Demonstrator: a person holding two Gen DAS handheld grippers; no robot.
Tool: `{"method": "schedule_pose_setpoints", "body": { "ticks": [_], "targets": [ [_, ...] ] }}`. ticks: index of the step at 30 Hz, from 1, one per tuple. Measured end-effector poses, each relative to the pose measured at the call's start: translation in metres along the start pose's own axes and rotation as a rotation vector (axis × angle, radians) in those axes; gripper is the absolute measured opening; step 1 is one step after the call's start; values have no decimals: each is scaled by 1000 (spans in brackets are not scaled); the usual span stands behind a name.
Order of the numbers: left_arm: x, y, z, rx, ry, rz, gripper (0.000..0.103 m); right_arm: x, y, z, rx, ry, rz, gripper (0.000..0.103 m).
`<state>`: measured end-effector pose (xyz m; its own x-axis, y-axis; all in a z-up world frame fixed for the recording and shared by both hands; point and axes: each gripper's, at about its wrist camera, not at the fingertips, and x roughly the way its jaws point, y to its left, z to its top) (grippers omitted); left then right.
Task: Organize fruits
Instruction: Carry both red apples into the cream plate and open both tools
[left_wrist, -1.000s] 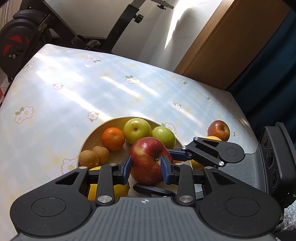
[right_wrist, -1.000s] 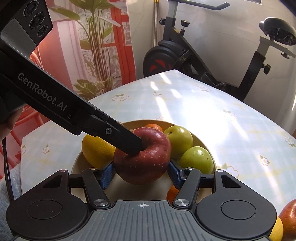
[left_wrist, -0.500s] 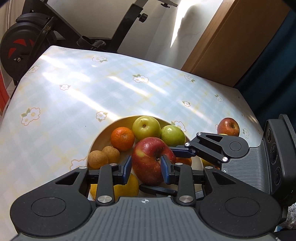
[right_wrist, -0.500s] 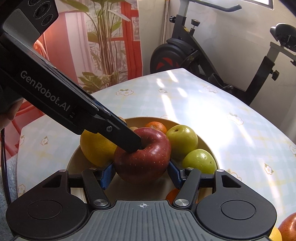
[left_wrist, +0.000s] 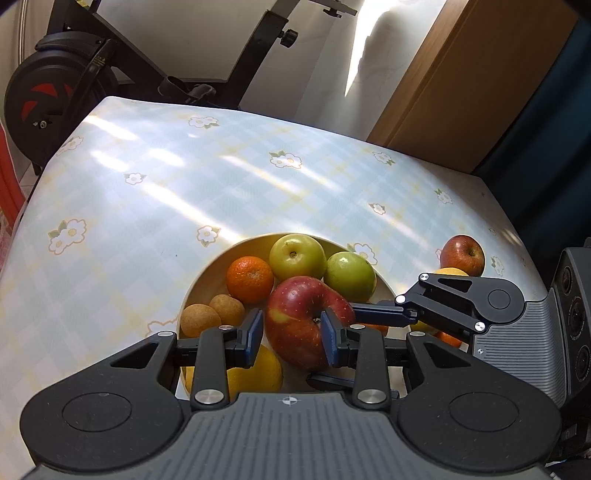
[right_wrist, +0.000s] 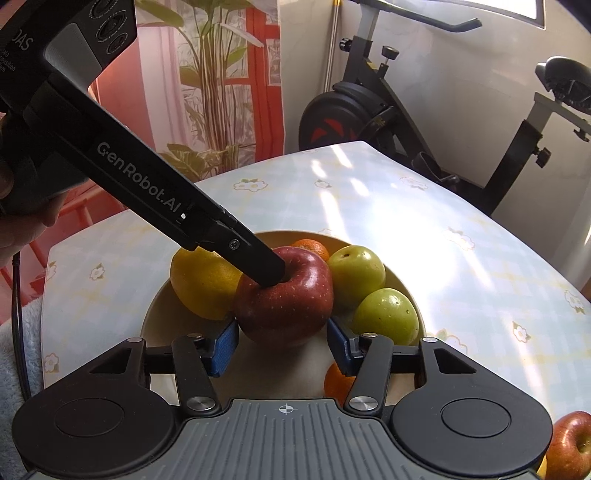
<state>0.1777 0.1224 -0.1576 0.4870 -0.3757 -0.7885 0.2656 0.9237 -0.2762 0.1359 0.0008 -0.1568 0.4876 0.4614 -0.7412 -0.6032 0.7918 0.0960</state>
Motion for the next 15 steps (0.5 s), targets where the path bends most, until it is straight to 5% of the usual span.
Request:
{"method": "schedule_pose_setpoints", "body": {
  "ticks": [15],
  "targets": [
    [-1, 0, 0, -13, -8, 24, 36, 3, -2, 0, 36, -23, 2, 47]
  ]
}}
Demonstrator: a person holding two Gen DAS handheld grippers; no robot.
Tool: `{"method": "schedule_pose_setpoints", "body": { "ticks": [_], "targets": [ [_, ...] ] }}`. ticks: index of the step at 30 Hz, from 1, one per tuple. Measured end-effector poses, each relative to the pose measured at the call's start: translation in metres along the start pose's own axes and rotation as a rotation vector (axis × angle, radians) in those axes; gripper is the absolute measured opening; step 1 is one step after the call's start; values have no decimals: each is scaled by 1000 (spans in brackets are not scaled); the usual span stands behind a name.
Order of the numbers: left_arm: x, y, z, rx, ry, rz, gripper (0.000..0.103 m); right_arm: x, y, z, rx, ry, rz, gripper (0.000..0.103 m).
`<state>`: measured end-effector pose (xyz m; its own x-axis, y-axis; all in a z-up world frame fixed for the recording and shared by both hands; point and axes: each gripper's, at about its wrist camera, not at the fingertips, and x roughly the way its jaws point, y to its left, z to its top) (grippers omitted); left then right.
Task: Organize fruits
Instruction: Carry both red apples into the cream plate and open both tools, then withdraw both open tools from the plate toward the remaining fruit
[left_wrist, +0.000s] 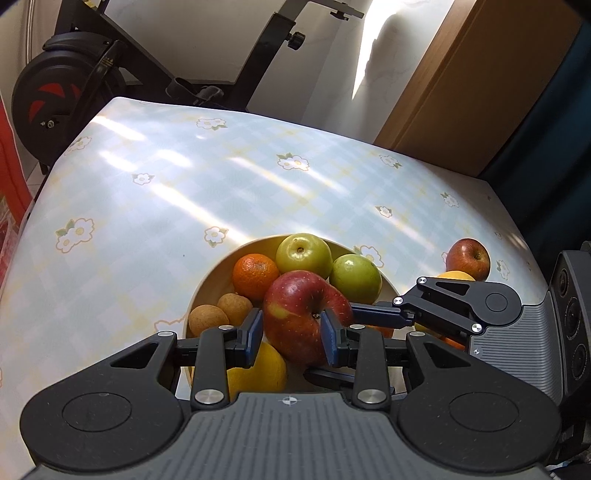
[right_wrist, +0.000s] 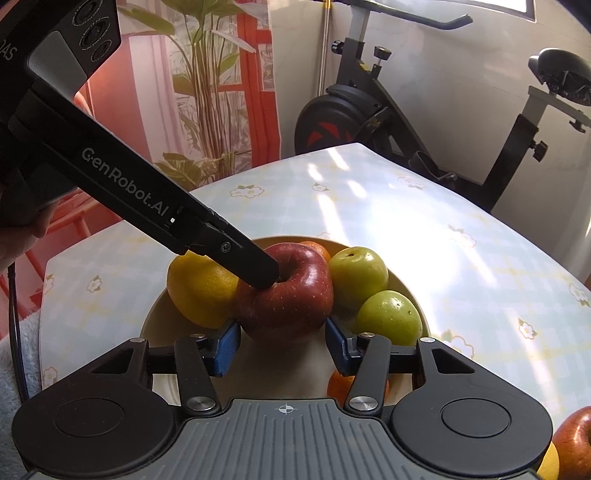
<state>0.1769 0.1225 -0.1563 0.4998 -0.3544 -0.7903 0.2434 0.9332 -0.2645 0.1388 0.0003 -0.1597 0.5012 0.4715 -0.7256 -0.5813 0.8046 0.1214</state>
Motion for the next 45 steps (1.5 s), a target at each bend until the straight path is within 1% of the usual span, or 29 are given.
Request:
{"method": "schedule_pose_setpoints", "body": {
  "ticks": [6, 12, 20, 25, 30, 35, 38, 42, 45],
  "targets": [
    [0, -2, 0, 18, -6, 15, 36, -8, 2, -1, -7, -3, -22, 48],
    [-1, -5, 0, 40, -14, 36, 36, -31, -7, -12, 34, -66, -58, 47],
    [-4, -12, -2, 36, -33, 77, 36, -71, -32, -37, 121, -167, -165, 47],
    [-13, -21, 0, 38, -94, 82, 36, -97, -54, -59, 189, -212, -236, 47],
    [-19, -43, 4, 61, -157, 67, 36, -114, -69, -80, 244, -234, -302, 47],
    [-14, -72, 3, 96, -202, 46, 36, -124, -82, -100, 291, -238, -337, 47],
    [-8, -87, 0, 113, -203, 27, 36, -128, -85, -109, 311, -237, -348, 47],
    [2, -105, -4, 134, -185, 0, 36, -133, -83, -119, 322, -232, -353, 47],
    [6, -114, -8, 145, -175, -6, 36, -134, -80, -125, 332, -227, -348, 47]
  ]
}}
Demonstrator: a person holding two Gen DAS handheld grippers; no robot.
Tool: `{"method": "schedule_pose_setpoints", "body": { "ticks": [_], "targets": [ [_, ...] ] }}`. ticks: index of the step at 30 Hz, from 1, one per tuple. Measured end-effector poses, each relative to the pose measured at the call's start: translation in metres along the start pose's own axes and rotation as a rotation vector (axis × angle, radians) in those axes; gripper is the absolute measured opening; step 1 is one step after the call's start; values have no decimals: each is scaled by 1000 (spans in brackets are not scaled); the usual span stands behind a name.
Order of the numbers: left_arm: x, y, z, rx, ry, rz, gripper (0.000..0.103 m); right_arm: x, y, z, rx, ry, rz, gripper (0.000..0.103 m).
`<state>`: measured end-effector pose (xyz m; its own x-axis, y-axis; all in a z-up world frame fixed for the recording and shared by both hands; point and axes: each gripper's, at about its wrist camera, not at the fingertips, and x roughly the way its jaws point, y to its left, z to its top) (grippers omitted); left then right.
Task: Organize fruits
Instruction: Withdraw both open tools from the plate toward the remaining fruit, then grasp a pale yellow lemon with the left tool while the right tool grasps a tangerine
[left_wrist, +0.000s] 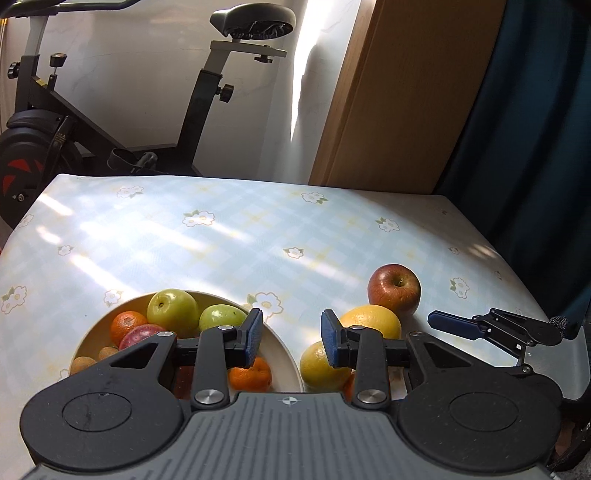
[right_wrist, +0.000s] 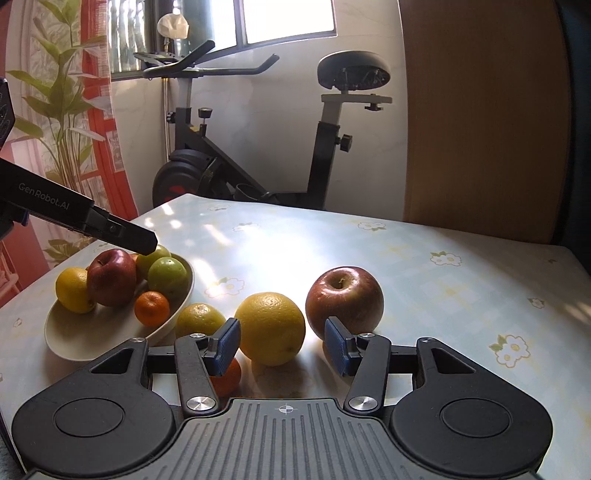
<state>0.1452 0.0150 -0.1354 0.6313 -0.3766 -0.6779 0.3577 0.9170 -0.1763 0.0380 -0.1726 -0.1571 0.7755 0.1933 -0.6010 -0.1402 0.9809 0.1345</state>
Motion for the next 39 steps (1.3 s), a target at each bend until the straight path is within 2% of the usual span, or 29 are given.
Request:
{"method": "schedule_pose_setpoints", "body": {
  "ticks": [7, 9, 21, 25, 32, 39],
  "targets": [
    [1, -9, -13, -36, -11, 20, 36, 2, 10, -16, -7, 21, 28, 47],
    [1, -10, -18, -54, -10, 29, 36, 3, 13, -19, -19, 17, 63, 47],
    [-13, -7, -36, -94, -20, 82, 36, 14, 28, -21, -69, 42, 141, 46],
    [-14, -6, -38, -105, -18, 86, 36, 20, 31, -20, -78, 57, 147, 45],
    [-12, -6, -39, -108, -10, 83, 36, 27, 29, -20, -78, 82, 142, 36],
    [-9, -8, -40, -108, -6, 83, 36, 17, 32, -26, -124, 67, 122, 36]
  ]
}}
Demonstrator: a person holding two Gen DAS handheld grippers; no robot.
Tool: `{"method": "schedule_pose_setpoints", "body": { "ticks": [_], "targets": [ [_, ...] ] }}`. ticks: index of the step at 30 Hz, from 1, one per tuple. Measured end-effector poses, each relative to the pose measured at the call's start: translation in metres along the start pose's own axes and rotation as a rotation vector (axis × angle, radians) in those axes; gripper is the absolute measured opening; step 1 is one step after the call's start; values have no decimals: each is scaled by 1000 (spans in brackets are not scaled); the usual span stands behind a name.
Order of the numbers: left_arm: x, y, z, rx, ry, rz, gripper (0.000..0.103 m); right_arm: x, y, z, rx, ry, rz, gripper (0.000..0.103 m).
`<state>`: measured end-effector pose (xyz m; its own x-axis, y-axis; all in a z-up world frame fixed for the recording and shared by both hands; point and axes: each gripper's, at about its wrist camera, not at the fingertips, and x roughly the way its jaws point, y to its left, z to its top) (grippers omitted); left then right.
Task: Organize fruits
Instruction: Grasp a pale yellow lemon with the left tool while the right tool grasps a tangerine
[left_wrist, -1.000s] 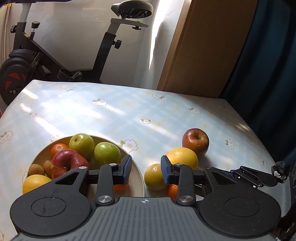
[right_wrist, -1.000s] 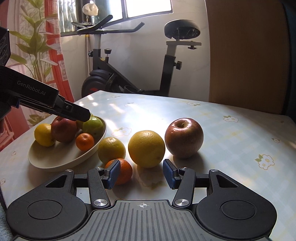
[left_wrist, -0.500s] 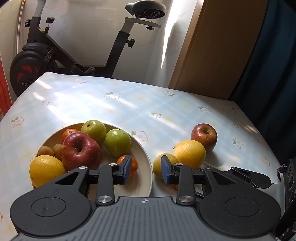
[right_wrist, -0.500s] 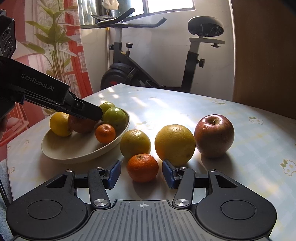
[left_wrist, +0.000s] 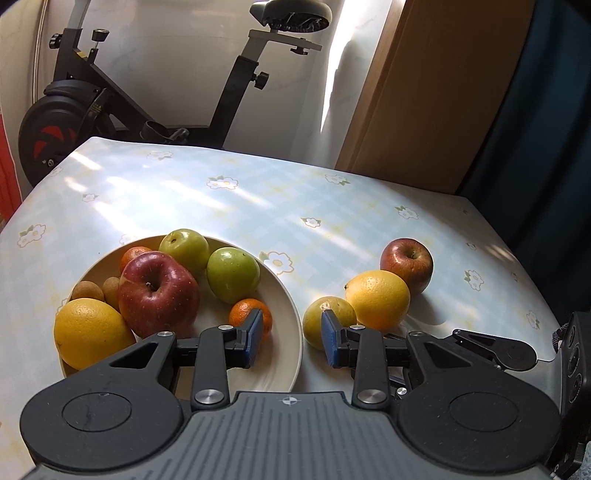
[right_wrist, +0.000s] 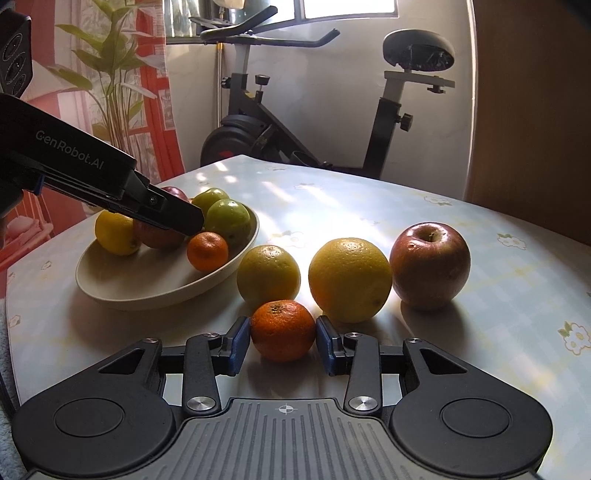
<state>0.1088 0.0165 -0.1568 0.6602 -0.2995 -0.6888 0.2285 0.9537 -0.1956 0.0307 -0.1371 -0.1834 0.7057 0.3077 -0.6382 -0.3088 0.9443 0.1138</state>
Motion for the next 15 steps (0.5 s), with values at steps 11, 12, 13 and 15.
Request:
{"method": "schedule_pose_setpoints", "body": {
  "ticks": [11, 12, 13, 15],
  "targets": [
    [3, -9, -4, 49, 20, -38, 36, -25, -56, -11, 248, -72, -97, 36],
    [5, -10, -4, 62, 24, -43, 36, -26, -61, -13, 278, -78, -97, 36],
    [6, -12, -4, 71, 28, -46, 36, -25, -65, -14, 304, -84, -98, 36],
    [10, -16, -3, 94, 42, -57, 36, -24, -66, -14, 303, -88, -107, 36]
  ]
}}
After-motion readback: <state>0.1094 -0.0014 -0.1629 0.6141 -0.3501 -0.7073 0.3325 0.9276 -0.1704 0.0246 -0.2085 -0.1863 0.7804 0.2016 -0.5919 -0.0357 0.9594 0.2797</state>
